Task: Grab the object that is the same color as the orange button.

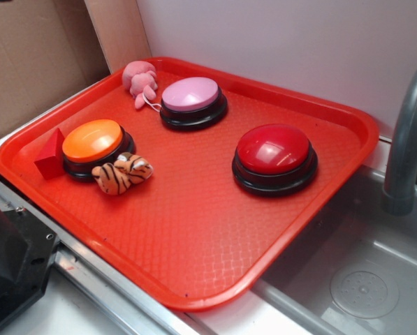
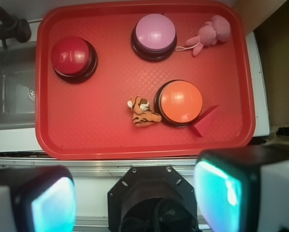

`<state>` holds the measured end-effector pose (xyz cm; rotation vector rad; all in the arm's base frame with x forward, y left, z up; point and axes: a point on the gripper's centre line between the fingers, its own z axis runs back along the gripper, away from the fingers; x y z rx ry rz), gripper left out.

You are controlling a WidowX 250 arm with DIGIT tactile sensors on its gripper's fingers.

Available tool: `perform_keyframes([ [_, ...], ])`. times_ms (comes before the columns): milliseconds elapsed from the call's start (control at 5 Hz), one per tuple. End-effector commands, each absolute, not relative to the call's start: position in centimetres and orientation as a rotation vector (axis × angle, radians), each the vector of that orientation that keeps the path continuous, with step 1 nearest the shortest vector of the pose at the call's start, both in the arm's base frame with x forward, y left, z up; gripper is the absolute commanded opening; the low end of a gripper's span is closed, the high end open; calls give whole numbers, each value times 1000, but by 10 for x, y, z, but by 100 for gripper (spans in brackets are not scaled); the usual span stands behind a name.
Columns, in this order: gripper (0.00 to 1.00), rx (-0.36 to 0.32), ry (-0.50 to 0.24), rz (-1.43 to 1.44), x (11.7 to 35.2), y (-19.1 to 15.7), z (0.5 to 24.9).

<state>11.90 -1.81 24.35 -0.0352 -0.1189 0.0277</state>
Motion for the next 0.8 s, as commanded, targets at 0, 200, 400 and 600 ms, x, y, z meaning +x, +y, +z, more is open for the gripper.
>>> perform_keyframes([
  [0, 100, -35, -119, 28, 119, -18, 244],
  [200, 100, -40, -111, 215, 125, -15, 227],
  [400, 100, 13, -115, 408, 134, -9, 196],
  [600, 100, 53, -126, 578, 144, -3, 158],
])
